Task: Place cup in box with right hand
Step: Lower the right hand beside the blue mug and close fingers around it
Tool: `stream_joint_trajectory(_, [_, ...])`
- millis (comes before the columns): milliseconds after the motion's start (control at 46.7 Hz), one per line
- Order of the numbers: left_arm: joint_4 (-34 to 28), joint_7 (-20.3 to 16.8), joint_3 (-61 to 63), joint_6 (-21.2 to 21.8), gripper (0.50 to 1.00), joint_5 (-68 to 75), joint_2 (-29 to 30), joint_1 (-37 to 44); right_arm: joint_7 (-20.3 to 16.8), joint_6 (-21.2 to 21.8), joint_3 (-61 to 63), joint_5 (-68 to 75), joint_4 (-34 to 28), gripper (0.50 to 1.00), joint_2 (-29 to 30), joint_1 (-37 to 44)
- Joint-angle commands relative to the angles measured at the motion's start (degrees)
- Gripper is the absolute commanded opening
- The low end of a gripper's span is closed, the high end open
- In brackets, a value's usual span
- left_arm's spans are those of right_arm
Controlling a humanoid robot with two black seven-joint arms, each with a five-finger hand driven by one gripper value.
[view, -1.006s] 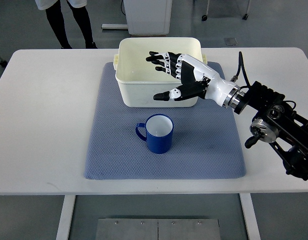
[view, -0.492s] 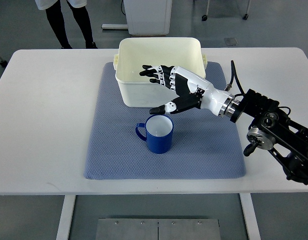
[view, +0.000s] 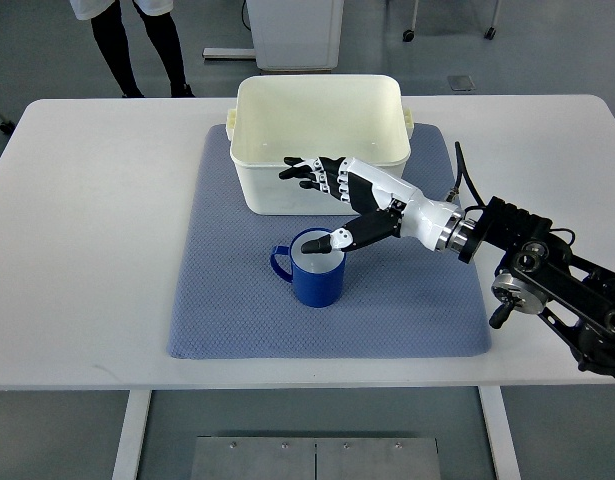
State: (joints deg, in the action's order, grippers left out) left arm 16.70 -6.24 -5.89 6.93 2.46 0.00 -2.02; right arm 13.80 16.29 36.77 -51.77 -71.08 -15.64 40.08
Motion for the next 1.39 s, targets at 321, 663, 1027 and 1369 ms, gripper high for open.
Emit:
stream_joint_trajectory(321, [0.0,0.0,0.0,0.0,1.0,0.0,0.0,-0.1,0.7,0.0,-0.6,0.0,1.6,0.983,0.1,-1.8])
stream_joint_trajectory(663, [0.0,0.0,0.0,0.0,1.0,0.0,0.0,0.0,0.9,-0.6,-1.7,0.0,3.7,0.981,0.5,-2.5])
stream_joint_trajectory(1027, [0.0,0.0,0.0,0.0,1.0,0.0,0.0,-0.1,0.9,-1.1,-2.0,0.0,5.2,0.981,1.1,-3.3])
stream_joint_trajectory(1369, [0.1,0.0,0.0,0.0,1.0,0.0,0.0,0.0,1.9,-1.3,-3.4,-0.2,5.1,0.981,1.2,-3.7])
